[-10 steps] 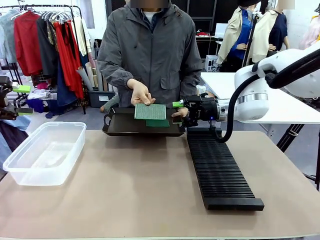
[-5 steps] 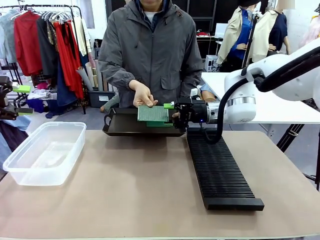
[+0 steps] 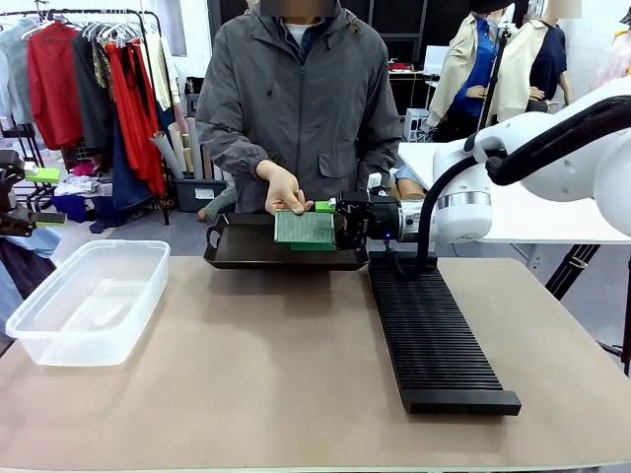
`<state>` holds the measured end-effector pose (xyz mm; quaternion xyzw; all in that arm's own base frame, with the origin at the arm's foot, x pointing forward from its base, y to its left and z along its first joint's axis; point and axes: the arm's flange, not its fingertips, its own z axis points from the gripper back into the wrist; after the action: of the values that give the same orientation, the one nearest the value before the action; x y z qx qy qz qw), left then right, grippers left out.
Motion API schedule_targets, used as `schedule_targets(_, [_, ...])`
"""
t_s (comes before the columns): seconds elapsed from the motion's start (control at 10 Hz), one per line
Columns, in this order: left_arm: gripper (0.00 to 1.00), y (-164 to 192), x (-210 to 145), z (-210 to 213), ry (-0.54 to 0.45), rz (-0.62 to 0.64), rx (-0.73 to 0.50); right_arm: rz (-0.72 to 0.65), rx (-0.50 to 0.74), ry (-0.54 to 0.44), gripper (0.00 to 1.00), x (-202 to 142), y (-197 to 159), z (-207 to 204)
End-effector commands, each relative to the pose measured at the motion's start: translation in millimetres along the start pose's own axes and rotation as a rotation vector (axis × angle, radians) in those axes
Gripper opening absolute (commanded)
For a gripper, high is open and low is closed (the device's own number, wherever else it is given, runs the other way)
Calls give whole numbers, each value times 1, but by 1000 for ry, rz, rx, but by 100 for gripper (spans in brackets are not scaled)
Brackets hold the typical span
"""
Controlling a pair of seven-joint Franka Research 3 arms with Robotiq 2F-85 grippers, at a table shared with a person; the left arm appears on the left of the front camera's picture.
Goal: Sort PCBs into racks and boxes based on the side picked up.
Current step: Pick up the Blank PCB handed by the Human.
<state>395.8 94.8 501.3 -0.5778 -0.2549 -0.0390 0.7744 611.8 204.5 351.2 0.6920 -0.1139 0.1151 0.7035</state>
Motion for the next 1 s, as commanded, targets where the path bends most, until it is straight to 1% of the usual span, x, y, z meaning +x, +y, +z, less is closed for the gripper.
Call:
schedule_targets(0.0, [100,-1,0,1,3,3,1,-6,27,2,100,8,-3,-8])
schedule_targets(0.1, [100,-1,0,1,3,3,1,-8,22,5,98,9,-4,-8])
schedule_targets(0.2, [100,-1,0,1,3,3,1,-7,23,7,89,9,-4,-7])
schedule_targets(0.3, [100,-1,0,1,3,3,1,-7,17,13,77,10,-5,-8])
schedule_targets(0.4, [100,-1,0,1,3,3,1,-8,16,17,61,10,-5,-8])
schedule_targets(0.7, [100,-1,0,1,3,3,1,-6,20,18,5,12,-6,-7])
schedule_targets(0.8, [100,-1,0,1,3,3,1,-14,25,16,0,12,-7,-5])
schedule_targets(0.9, [100,-1,0,1,3,3,1,-22,28,19,0,13,-9,-5])
